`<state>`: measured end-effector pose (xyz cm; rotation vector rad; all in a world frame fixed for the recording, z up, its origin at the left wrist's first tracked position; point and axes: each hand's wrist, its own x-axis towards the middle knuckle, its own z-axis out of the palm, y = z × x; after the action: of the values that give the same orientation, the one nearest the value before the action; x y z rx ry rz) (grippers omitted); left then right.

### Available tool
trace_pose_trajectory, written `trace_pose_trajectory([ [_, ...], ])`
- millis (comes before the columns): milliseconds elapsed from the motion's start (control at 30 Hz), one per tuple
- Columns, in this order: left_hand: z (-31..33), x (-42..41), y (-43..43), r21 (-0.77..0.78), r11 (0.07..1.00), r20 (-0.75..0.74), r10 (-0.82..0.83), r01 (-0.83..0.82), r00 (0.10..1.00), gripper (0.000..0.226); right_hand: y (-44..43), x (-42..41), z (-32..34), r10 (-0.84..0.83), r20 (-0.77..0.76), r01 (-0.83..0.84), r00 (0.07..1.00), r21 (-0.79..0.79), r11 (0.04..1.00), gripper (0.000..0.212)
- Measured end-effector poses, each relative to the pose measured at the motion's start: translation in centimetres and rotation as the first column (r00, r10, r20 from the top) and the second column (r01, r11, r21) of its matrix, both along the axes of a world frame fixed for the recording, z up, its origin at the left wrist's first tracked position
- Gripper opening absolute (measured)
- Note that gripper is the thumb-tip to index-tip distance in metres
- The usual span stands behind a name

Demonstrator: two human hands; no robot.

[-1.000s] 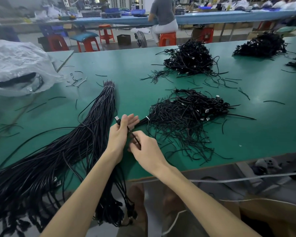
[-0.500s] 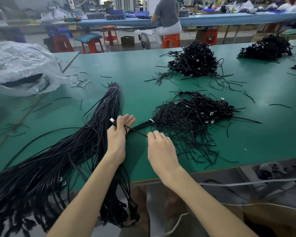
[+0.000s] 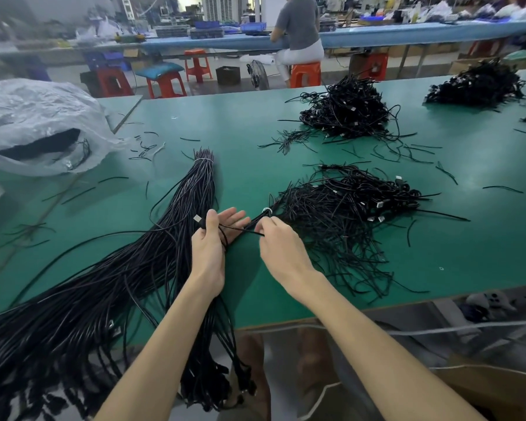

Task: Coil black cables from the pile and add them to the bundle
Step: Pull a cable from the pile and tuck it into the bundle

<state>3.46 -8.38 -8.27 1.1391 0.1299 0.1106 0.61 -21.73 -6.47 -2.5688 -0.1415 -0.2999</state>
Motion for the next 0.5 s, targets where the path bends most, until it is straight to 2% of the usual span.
trace_pose_trajectory([
  [100, -0.1, -0.1, 0.2, 0.019, 1.0, -0.012, -0.006, 0.006, 1.0, 0.05, 1.0, -0.8, -0.2, 0.088, 0.024, -0.091, 0.996, 0.117, 0.989, 0.034],
  [167, -0.1, -0.1, 0.4, 0.082, 0.997, -0.014, -0.004, 0.006, 1.0, 0.051, 1.9, -1.1, -0.2, 0.12, 0.033, -0.125, 0.992, 0.279, 0.952, 0.034],
  [233, -0.1, -0.1, 0.4, 0.119, 0.993, -0.025, -0.009, 0.012, 1.0, 0.051, 3.0, -1.6, 0.1, 0.088, 0.018, -0.085, 0.996, 0.526, 0.846, 0.026],
  [333, 0.1, -0.1, 0.5, 0.112, 0.993, -0.041, -0.02, 0.024, 0.999, 0.05, 4.3, -1.8, 0.5, 0.021, -0.001, -0.013, 1.0, 0.726, 0.687, 0.023],
  [367, 0.1, -0.1, 0.5, 0.1, 0.995, -0.039, -0.025, 0.029, 0.999, 0.05, 4.6, -1.6, 0.5, 0.004, -0.043, 0.032, 0.999, 0.806, 0.592, 0.022],
  [400, 0.1, -0.2, 0.5, 0.091, 0.995, -0.037, -0.029, 0.032, 0.999, 0.05, 4.9, -1.5, 0.6, -0.005, -0.107, 0.098, 0.994, 0.888, 0.449, 0.021],
  [467, 0.2, -0.3, 0.4, 0.075, 0.997, -0.041, -0.031, 0.034, 0.999, 0.05, 5.4, -1.0, 0.8, 0.035, -0.247, 0.244, 0.968, 0.967, 0.078, 0.019],
  [500, 0.3, -0.4, 0.3, 0.055, 0.998, -0.046, -0.03, 0.032, 0.998, 0.051, 5.7, -0.9, 0.9, 0.067, -0.283, 0.287, 0.957, 0.956, -0.053, 0.019],
])
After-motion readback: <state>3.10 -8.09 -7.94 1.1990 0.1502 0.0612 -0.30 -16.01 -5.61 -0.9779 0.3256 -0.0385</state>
